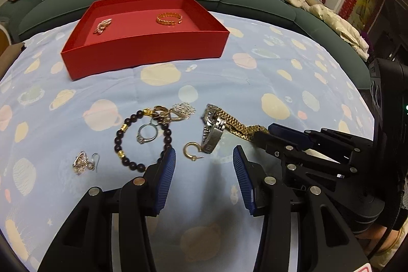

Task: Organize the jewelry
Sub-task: 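Grasp the gold wristwatch with the right tool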

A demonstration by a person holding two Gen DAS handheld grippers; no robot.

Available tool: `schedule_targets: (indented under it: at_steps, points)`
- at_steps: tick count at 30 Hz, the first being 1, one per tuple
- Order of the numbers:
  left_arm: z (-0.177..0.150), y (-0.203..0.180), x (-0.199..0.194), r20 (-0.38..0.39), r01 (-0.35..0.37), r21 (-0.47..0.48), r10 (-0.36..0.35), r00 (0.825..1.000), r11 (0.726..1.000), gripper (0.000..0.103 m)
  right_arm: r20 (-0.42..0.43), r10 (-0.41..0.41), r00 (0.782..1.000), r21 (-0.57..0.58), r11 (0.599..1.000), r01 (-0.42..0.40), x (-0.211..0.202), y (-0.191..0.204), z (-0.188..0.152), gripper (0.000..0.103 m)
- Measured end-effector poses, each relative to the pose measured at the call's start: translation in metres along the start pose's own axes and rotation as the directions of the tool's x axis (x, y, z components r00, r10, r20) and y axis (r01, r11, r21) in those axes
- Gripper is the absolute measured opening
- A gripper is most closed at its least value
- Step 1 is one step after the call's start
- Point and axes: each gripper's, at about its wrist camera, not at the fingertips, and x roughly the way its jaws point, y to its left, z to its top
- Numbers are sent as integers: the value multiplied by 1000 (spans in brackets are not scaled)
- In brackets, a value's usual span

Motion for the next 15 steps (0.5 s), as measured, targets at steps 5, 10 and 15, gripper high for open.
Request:
schedule_targets:
  at_steps: [5,10,15]
  points:
    - [8,-12,17,4,-15,35,15,1000,999,45,-21,-24,999,27,999,25,-4,-11,-7,21]
    - [15,-14,32,-15,-10,26,10,1000,1000,39,-29,-20,999,50,999,22,-10,-22,-11,21]
    - [18,-21,38,-33,9,43,-7,999,999,11,-27,-23,999,23,999,24,-11,-23,-14,21]
